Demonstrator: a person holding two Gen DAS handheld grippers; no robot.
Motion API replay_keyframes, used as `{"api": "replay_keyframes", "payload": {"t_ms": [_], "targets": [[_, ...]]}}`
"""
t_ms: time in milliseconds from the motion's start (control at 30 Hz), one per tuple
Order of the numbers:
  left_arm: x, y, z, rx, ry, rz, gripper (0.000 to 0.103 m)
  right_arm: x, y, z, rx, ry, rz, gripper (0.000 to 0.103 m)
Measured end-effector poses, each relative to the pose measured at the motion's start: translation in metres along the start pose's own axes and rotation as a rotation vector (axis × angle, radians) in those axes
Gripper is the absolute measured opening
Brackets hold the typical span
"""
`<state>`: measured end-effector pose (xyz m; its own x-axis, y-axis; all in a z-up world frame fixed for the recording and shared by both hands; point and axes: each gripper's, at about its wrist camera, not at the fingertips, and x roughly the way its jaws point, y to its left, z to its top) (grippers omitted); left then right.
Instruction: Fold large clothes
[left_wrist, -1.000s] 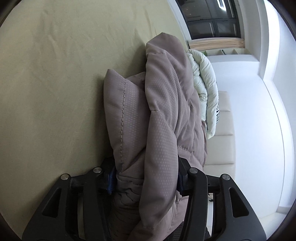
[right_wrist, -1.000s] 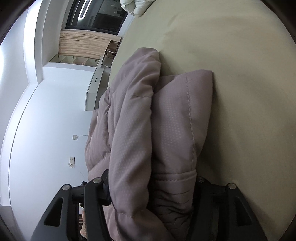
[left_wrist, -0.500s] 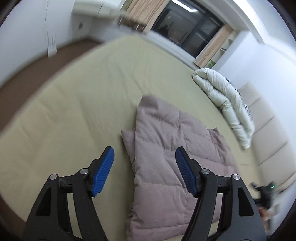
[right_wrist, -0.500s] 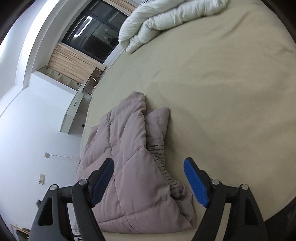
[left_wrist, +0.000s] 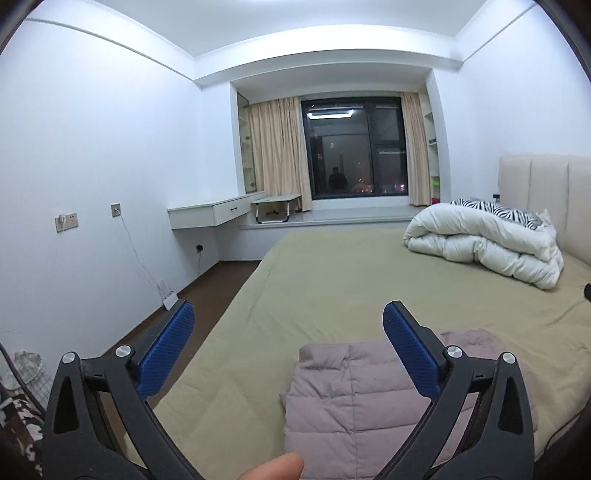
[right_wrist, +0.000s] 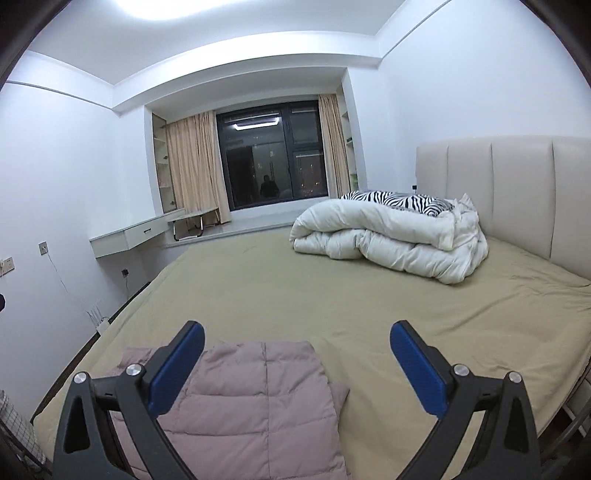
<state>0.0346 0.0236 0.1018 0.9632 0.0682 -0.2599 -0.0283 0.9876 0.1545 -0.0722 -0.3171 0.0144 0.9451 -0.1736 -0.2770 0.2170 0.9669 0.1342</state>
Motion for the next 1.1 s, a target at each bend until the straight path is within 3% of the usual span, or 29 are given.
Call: {"api": "replay_keyframes", "payload": {"t_ms": [100,233,333,467,667,767,1100], "targets": [[-0.015,-0.018,0.014,0.032,0.04,0.042,0.103,-0.023,0.005,0.02,0.024,-0.042,-0.016,0.103],[-0.036,-0.034,0.016,0.033,0.116,0.008,0.103,-0.044,0.004,0.037,0.079,-0.029,0.027,0.103],[-0.043,-0.041,0.01,0.013,0.207,-0.023,0.103,-0.045,0.011,0.041,0.07,0.105,0.046,0.103],[-0.024,-0.049,-0.01,-0.005,0.32,-0.052,0.103,-0.039,0.026,0.029,0.07,0.27,0.072,0.103],[-0.004,-0.054,-0.044,-0.036,0.458,-0.078,0.103,-0.033,0.055,-0.001,-0.021,0.375,0.043,0.103],[0.024,-0.035,-0.06,-0.036,0.481,-0.08,0.103,-0.028,0.068,-0.015,-0.05,0.434,0.033,0.103],[0.046,-0.042,-0.09,0.002,0.538,-0.08,0.103,-0.02,0.09,-0.045,-0.128,0.527,-0.018,0.103]]}}
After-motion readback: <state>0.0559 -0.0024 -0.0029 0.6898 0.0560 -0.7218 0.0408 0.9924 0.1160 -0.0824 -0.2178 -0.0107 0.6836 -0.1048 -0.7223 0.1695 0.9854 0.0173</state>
